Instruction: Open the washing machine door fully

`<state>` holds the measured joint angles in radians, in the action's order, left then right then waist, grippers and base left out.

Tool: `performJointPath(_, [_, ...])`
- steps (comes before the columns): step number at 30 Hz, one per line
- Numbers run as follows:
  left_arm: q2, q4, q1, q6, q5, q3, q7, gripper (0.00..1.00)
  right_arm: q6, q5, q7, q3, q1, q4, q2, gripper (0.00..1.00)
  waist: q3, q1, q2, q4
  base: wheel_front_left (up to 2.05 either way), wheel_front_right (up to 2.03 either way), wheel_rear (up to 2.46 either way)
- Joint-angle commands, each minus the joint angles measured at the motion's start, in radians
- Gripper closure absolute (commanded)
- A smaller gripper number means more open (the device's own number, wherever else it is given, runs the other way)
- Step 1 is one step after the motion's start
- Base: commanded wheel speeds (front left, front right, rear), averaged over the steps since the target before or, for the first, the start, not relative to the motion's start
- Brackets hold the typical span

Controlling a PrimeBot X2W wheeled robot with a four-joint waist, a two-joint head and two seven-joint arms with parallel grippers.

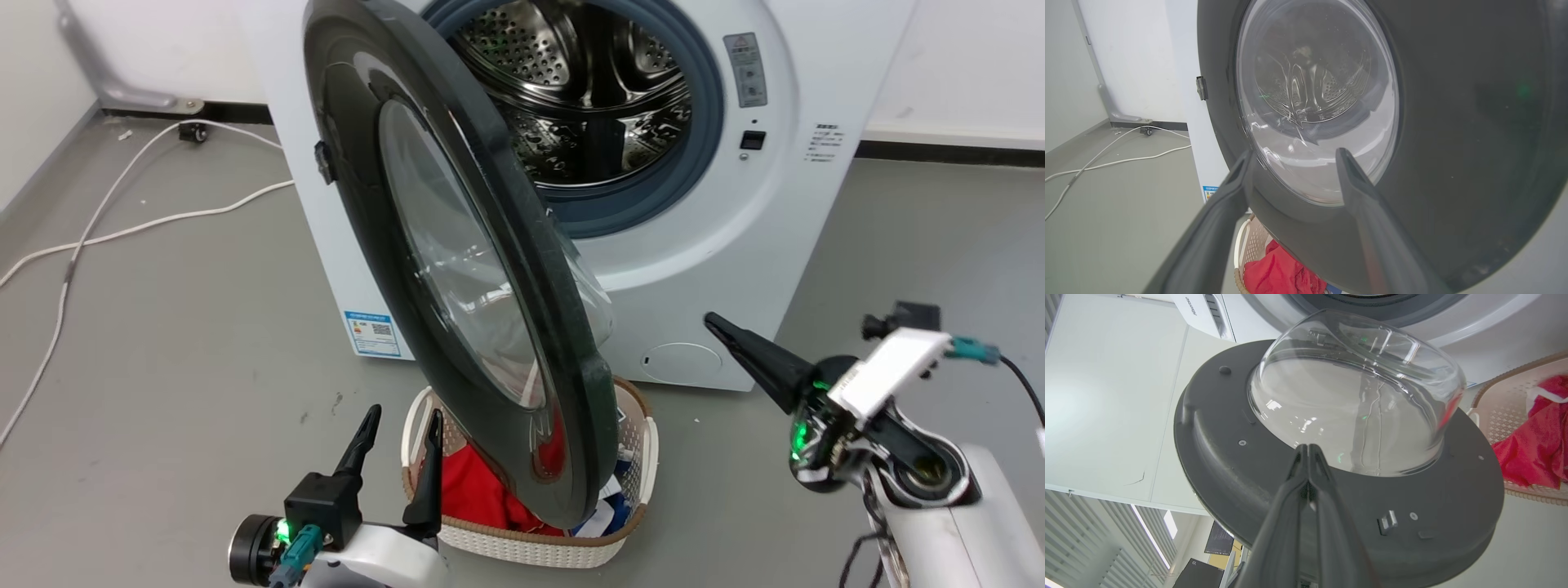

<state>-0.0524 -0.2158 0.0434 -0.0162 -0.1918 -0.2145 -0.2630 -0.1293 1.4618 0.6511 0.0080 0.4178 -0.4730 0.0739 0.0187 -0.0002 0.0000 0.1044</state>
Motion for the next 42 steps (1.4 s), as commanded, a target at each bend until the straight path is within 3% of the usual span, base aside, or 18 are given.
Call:
performJointPath(1, [-0.003,0.002,-0.007,0.005,-0.005,0.005,-0.003,0.0,-0.003,0.006,-0.014,-0.012,-0.032,0.018,-0.003,1.0,0.005,0.0002,0.0,-0.014,0.0,0.0,0.0])
performJointPath(8, [-0.007,0.009,-0.02,0.011,-0.014,0.02,-0.003,0.0,-0.003,-0.015,-0.14,-0.103,-0.196,0.176,-0.006,1.0,0.009,0.0002,0.0,-0.067,0.0,0.0,0.0])
performJointPath(9, [-0.007,0.009,-0.021,0.011,-0.017,0.022,-0.003,0.0,-0.003,-0.021,-0.161,-0.115,-0.222,0.204,-0.007,0.96,0.01,0.0002,0.0,-0.073,0.0,0.0,0.0])
performJointPath(10, [-0.007,0.01,-0.022,0.012,-0.018,0.023,-0.003,0.0,-0.003,-0.028,-0.186,-0.127,-0.25,0.23,-0.009,0.63,0.011,0.0002,0.0,-0.079,0.0,0.0,0.0])
performJointPath(11, [-0.008,0.009,-0.023,0.014,-0.02,0.025,-0.003,0.0,-0.003,-0.038,-0.208,-0.135,-0.279,0.26,-0.01,0.44,0.012,0.0002,0.0,-0.084,0.0,0.0,0.0])
performJointPath(12, [-0.009,0.007,-0.025,0.013,-0.024,0.027,-0.003,0.0,-0.003,-0.043,-0.226,-0.14,-0.306,0.286,-0.013,0.07,0.013,0.0002,0.0,-0.089,0.0,0.0,0.0])
performJointPath(13, [-0.011,0.007,-0.026,0.013,-0.022,0.029,-0.003,0.0,-0.003,-0.056,-0.244,-0.143,-0.333,0.31,-0.014,0.0,0.013,0.0002,0.0,-0.095,0.0,0.0,0.0])
performJointPath(16, [-0.015,0.005,-0.028,0.015,-0.029,0.034,-0.003,0.0,-0.003,-0.106,-0.306,-0.148,-0.397,0.377,-0.016,0.0,0.013,0.0002,0.0,-0.112,0.0,0.0,0.0])
performJointPath(20, [-0.02,0.005,-0.034,0.023,-0.03,0.038,-0.002,0.0,-0.003,-0.256,-0.418,-0.148,-0.449,0.458,-0.014,0.0,0.014,0.0002,0.0,-0.129,0.0,0.0,0.0])
performJointPath(24, [-0.027,0.005,-0.036,0.028,-0.036,0.043,0.001,0.0,-0.003,-0.513,-0.546,-0.139,-0.472,0.529,0.026,0.0,0.018,0.0002,0.0,-0.138,0.0,0.0,0.0])
performJointPath(27, [-0.034,0.007,-0.037,0.033,-0.038,0.046,0.002,0.0,-0.002,-0.766,-0.644,-0.129,-0.487,0.579,0.076,0.0,0.02,0.0002,0.0,-0.14,0.0,0.0,0.0])
performJointPath(32, [-0.047,0.017,-0.032,0.043,-0.034,0.047,0.007,0.0,-0.002,-1.066,-0.699,-0.125,-0.495,0.635,0.088,0.0,0.017,0.0002,0.0,-0.144,0.0,0.0,0.0])
performJointPath(38, [-0.062,0.029,-0.03,0.051,-0.031,0.051,0.013,0.0,-0.002,-1.264,-0.708,-0.115,-0.534,0.664,0.074,0.0,0.014,0.0002,0.0,-0.14,0.0,0.0,0.0])
performJointPath(42, [-0.073,0.034,-0.041,0.054,-0.03,0.051,0.018,0.0,-0.001,-1.294,-0.705,-0.084,-0.568,0.647,0.046,0.0,0.013,0.0002,0.0,-0.136,0.0,0.0,0.0])
